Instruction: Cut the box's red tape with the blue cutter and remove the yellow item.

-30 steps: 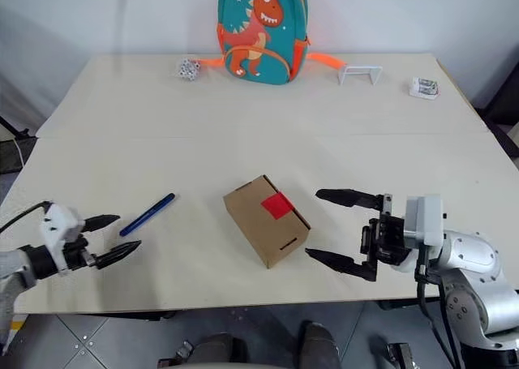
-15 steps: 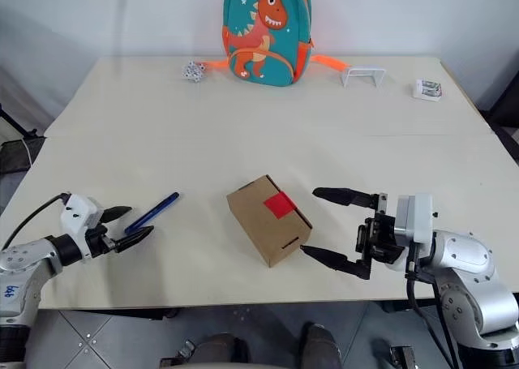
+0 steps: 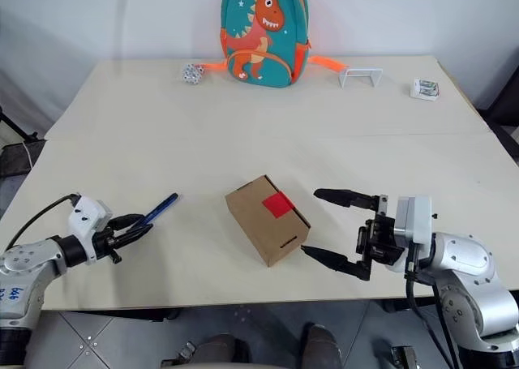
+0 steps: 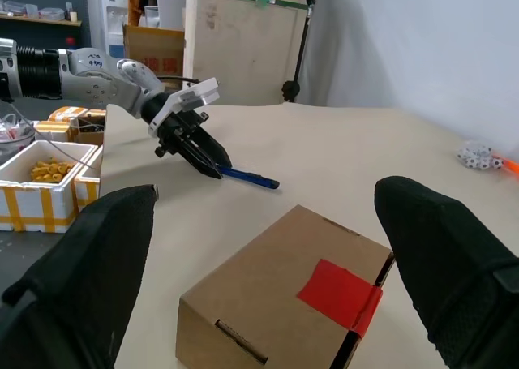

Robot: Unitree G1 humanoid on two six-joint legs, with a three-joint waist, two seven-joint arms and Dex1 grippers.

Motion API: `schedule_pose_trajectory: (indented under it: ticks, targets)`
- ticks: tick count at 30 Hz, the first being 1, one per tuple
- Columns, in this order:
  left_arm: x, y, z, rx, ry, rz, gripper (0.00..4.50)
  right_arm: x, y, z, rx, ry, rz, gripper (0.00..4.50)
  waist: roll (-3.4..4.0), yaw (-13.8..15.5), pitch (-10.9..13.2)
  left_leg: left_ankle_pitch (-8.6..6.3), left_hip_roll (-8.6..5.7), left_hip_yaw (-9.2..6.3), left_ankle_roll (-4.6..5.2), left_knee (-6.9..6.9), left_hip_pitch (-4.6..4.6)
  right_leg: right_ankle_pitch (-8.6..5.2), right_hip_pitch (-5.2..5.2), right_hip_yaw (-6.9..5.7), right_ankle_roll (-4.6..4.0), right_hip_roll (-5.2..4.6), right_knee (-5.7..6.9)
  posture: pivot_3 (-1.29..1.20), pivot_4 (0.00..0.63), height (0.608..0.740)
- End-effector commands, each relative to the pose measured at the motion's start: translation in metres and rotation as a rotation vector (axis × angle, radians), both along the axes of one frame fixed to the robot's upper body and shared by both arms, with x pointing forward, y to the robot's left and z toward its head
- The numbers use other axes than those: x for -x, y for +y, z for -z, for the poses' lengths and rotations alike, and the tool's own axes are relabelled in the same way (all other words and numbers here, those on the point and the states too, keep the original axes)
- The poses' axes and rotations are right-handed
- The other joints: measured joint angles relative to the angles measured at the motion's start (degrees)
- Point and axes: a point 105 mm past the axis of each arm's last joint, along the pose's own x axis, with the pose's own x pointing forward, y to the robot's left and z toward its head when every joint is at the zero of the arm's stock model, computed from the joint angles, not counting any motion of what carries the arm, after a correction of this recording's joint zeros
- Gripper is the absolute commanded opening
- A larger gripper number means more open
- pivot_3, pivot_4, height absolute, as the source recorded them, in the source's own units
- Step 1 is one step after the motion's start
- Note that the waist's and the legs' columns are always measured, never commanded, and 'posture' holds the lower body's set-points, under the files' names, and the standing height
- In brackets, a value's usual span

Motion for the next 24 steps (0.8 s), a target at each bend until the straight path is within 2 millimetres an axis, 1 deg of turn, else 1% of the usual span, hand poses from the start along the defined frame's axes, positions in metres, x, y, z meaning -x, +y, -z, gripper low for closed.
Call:
schedule_pose_trajectory:
  ticks: [1,4,8,16,17,18,20,24]
  targets:
    - [0.001,0.009,0.007,-0.029,0.050,-0.004,1.68,0.001,-0.003,-0.008,0.013,-0.050,0.015,4.50,0.00,0.0,0.0,0.00,0.00,0.00,0.00,0.00,0.00,0.00,0.00,0.00,0.00,0.01,0.00,0.00,0.150,0.740]
    - [-0.002,0.012,0.003,-0.040,0.050,-0.004,1.68,0.000,-0.005,-0.007,0.019,-0.047,0.020,4.50,0.00,0.0,0.0,0.00,0.00,0.02,0.00,0.00,-0.02,0.00,-0.04,0.00,-0.01,0.01,0.00,0.00,0.150,0.740]
    - [-0.002,0.017,0.012,-0.057,0.086,-0.028,1.68,0.000,-0.005,-0.008,0.017,-0.049,0.024,4.50,0.00,-0.1,0.0,0.00,0.02,0.10,0.00,-0.03,-0.04,0.00,-0.06,0.00,-0.01,0.03,0.00,0.00,0.150,0.740]
    - [0.005,0.007,0.026,-0.024,0.112,-0.045,1.68,0.001,-0.003,-0.009,0.010,-0.056,0.031,4.50,0.07,-0.1,0.0,0.00,0.02,0.12,-0.01,-0.03,-0.02,0.00,-0.06,0.03,-0.01,0.04,-0.01,0.00,0.150,0.740]
    - [0.005,0.007,0.027,-0.021,0.117,-0.048,1.30,0.001,-0.003,-0.009,0.010,-0.057,0.031,4.50,0.08,-0.1,0.0,0.00,0.02,0.12,-0.01,-0.03,-0.02,0.00,-0.06,0.03,-0.01,0.04,0.00,0.00,0.150,0.740]
    - [0.006,0.006,0.028,-0.019,0.118,-0.049,1.12,0.000,-0.003,-0.009,0.010,-0.058,0.031,4.50,0.09,0.0,-0.1,0.00,0.02,0.12,0.00,-0.04,-0.02,0.00,-0.06,0.04,-0.01,0.04,-0.01,0.00,0.150,0.740]
    - [0.006,0.006,0.028,-0.019,0.119,-0.049,0.53,0.000,-0.003,-0.010,0.010,-0.060,0.031,4.50,0.16,0.0,-0.1,0.00,0.02,0.12,0.00,-0.03,-0.02,0.00,-0.05,0.03,-0.01,0.04,0.00,0.00,0.150,0.740]
    - [0.004,0.005,0.027,-0.021,0.105,-0.039,0.47,-0.001,-0.003,-0.010,0.012,-0.060,0.027,4.50,0.23,0.0,-0.1,0.00,0.03,0.11,0.00,-0.03,-0.01,0.00,-0.06,0.06,-0.01,0.04,-0.02,0.00,0.150,0.740]
